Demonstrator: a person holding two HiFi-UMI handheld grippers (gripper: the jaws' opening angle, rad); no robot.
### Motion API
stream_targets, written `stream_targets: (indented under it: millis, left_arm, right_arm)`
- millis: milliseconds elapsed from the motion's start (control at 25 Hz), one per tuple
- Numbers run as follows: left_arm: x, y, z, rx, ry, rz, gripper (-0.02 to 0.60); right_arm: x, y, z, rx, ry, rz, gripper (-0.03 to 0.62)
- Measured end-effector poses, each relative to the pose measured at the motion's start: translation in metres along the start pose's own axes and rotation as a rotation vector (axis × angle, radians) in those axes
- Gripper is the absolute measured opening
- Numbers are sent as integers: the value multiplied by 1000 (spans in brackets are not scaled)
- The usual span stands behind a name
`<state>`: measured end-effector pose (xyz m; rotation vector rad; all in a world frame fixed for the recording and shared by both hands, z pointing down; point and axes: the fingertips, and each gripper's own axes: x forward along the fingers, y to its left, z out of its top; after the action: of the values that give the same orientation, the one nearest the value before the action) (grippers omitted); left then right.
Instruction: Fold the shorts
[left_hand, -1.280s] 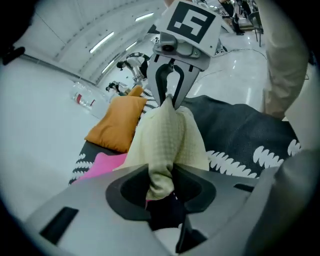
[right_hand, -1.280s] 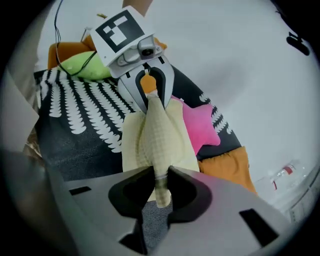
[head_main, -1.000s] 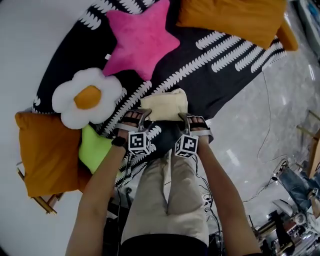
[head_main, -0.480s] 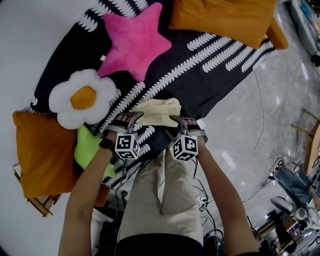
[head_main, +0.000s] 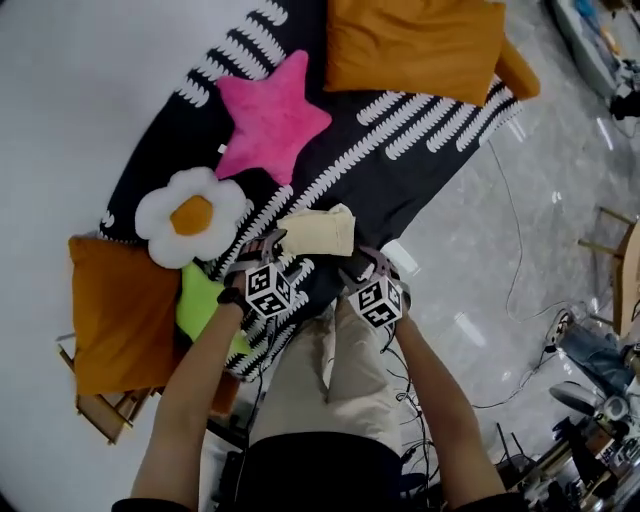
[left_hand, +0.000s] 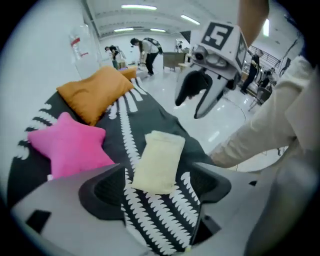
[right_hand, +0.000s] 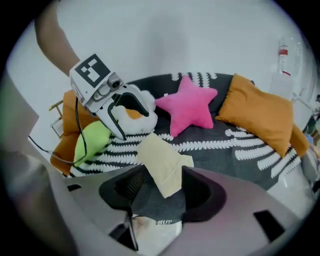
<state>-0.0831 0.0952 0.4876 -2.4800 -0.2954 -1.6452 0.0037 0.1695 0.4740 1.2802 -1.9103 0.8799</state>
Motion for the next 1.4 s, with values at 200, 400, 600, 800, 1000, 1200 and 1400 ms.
stream_targets:
  millis: [200, 400, 600, 800, 1000, 1200, 1400]
  left_arm:
    - [-176, -1, 57, -214, -213, 116, 390]
    - [-316, -5, 94, -357, -368, 239, 388]
    - [-407, -3, 132, -360, -538, 333, 387]
    - [-468, 0, 163, -264, -646, 425, 322]
    - [-510, 7, 167, -335, -709, 522, 254]
    - [-512, 4, 158, -343, -710, 545, 160]
    - [-518, 7, 156, -362, -730, 569, 19]
  right_arm:
    - [-165, 31, 49, 197, -122, -111, 267]
    - [-296, 53, 119, 271, -280, -271, 264]
    - [-366, 70, 179, 266, -422, -380, 263]
    - [-393, 83, 214, 223, -482, -403, 236]
    - [-410, 83, 239, 159, -537, -409, 221]
    - [-439, 83, 249, 151, -610, -464, 177]
    - [-451, 79, 246, 104, -611, -489, 101]
